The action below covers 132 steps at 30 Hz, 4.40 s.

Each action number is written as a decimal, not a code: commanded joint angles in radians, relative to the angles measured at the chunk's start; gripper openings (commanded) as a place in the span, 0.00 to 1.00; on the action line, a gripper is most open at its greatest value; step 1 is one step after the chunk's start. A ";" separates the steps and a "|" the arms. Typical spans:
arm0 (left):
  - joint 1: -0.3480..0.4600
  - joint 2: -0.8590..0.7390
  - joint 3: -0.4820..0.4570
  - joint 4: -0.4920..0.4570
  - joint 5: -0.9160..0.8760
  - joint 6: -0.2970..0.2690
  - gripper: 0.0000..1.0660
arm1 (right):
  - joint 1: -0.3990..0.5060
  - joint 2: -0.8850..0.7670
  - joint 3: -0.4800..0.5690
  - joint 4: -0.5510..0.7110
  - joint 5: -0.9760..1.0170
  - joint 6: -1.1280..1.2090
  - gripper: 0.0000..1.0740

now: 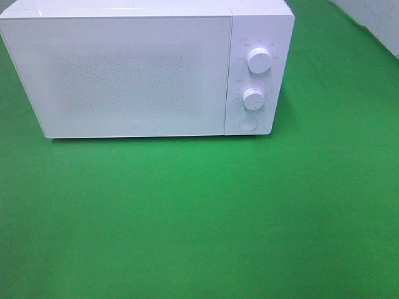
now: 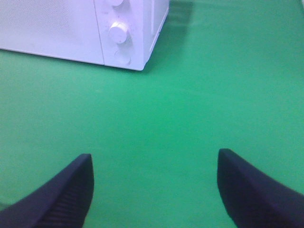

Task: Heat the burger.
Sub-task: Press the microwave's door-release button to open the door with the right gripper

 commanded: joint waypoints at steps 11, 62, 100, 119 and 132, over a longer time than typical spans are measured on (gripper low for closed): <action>0.003 -0.016 0.002 -0.003 -0.004 -0.001 0.92 | -0.031 -0.039 0.003 -0.049 -0.013 0.093 0.66; 0.003 -0.016 0.002 -0.003 -0.004 -0.001 0.92 | -0.031 0.756 0.069 -0.052 -0.977 0.100 0.66; 0.003 -0.016 0.002 -0.003 -0.004 -0.001 0.92 | 0.320 1.626 0.182 0.414 -2.074 -0.080 0.66; 0.003 -0.016 0.002 -0.003 -0.004 -0.001 0.92 | 0.552 1.725 0.143 0.529 -2.142 0.146 0.65; 0.003 -0.016 0.002 -0.003 -0.004 -0.001 0.92 | 0.552 1.726 0.143 0.519 -2.135 1.111 0.28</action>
